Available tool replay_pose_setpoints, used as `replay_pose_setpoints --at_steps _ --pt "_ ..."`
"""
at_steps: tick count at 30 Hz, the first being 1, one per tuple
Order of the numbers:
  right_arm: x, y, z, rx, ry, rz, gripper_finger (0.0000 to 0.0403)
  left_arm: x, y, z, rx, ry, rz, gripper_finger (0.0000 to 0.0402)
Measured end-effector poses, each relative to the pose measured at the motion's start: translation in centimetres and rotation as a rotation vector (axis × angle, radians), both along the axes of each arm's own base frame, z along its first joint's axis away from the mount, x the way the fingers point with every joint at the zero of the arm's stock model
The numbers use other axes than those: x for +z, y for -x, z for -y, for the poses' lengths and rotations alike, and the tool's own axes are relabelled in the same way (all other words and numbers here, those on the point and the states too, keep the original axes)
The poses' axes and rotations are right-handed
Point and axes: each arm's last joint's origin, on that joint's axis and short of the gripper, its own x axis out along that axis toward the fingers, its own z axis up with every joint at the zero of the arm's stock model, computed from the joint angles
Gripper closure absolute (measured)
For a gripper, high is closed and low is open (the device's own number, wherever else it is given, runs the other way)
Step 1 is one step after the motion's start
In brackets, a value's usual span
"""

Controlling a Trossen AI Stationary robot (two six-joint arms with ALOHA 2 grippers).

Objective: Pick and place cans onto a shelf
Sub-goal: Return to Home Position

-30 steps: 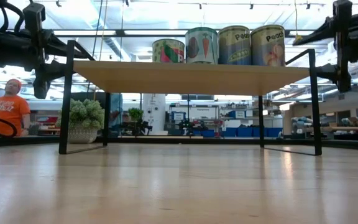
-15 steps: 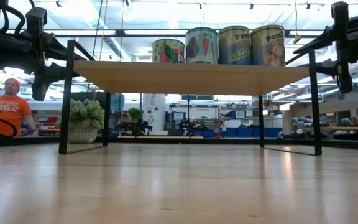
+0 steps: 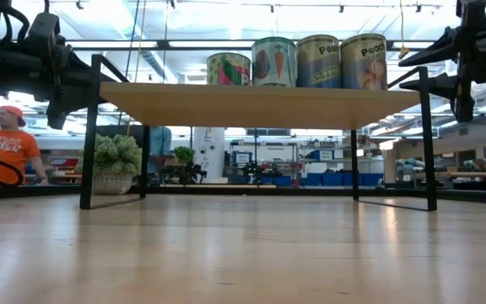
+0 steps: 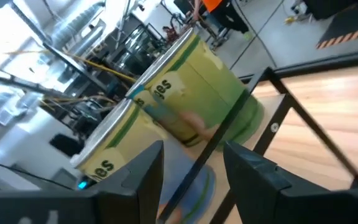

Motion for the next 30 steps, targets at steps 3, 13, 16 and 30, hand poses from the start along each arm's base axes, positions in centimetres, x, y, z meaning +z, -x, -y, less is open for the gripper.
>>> replay_pose_setpoints --at_steps 3,13,16,30 --pt "-0.23 0.02 0.01 -0.002 0.067 -0.054 0.0229 -0.01 0.00 0.01 -0.004 -0.050 -0.025 0.0260" --pt "-0.73 0.00 -0.08 0.056 0.403 -0.258 0.0229 -0.01 -0.01 0.02 -0.016 -0.148 -0.074 0.0260" --pt "-0.73 0.01 -0.07 0.064 0.568 -0.336 0.0229 0.05 -0.02 0.04 -0.019 -0.150 -0.067 0.0260" --pt "-0.72 0.00 -0.07 0.070 0.677 -0.387 0.0228 0.22 -0.03 0.04 -0.018 -0.146 -0.049 0.0260"
